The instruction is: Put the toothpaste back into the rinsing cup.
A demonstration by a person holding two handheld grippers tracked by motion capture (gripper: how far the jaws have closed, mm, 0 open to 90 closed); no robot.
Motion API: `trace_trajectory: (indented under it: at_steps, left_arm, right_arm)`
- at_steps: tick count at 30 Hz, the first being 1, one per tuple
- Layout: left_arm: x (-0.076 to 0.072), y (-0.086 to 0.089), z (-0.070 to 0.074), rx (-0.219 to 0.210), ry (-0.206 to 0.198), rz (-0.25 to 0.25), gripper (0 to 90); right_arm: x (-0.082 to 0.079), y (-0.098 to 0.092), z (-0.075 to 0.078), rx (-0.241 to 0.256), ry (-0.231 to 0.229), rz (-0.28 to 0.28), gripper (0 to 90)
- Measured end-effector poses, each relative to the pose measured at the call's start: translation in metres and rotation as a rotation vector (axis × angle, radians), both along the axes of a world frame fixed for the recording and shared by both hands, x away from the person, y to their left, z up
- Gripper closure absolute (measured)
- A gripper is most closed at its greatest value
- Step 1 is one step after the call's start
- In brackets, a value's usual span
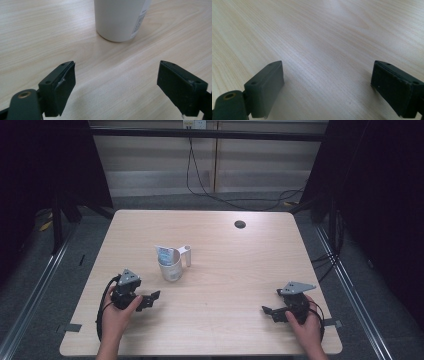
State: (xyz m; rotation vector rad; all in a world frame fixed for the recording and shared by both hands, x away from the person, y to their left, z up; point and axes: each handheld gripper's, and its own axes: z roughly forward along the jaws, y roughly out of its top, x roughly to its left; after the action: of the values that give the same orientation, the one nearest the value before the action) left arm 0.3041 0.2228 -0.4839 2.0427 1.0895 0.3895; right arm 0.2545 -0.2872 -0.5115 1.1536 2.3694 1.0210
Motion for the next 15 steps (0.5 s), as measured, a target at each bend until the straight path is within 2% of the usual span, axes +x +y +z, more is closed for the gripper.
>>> trace_trajectory:
  at_steps: [2, 3, 6, 8, 15]
  left_arm:
    - [-0.0009, 0.0005, -0.0013, -0.005, 0.002, 0.006, 15.3]
    - [-0.0010, 0.0023, -0.0013, 0.013, 0.003, -0.004, 15.3]
    - [-0.0023, 0.0034, -0.0043, 0.015, 0.006, 0.005, 15.3]
    - [-0.0027, 0.0050, -0.0052, 0.040, 0.011, -0.010, 15.3]
    - [-0.0046, 0.0062, -0.0089, 0.051, 0.014, -0.008, 15.3]
  right_arm:
    - [0.0000, 0.0000, 0.0000, 0.000, 0.000, 0.000, 10.6]
    - [0.0000, 0.0000, 0.0000, 0.000, 0.000, 0.000, 10.6]
    - [0.0000, 0.0000, 0.0000, 0.000, 0.000, 0.000, 10.6]
    - [0.0000, 0.0000, 0.0000, 0.000, 0.000, 0.000, 10.6]
    - [0.0000, 0.0000, 0.0000, 0.000, -0.001, 0.000, 10.6]
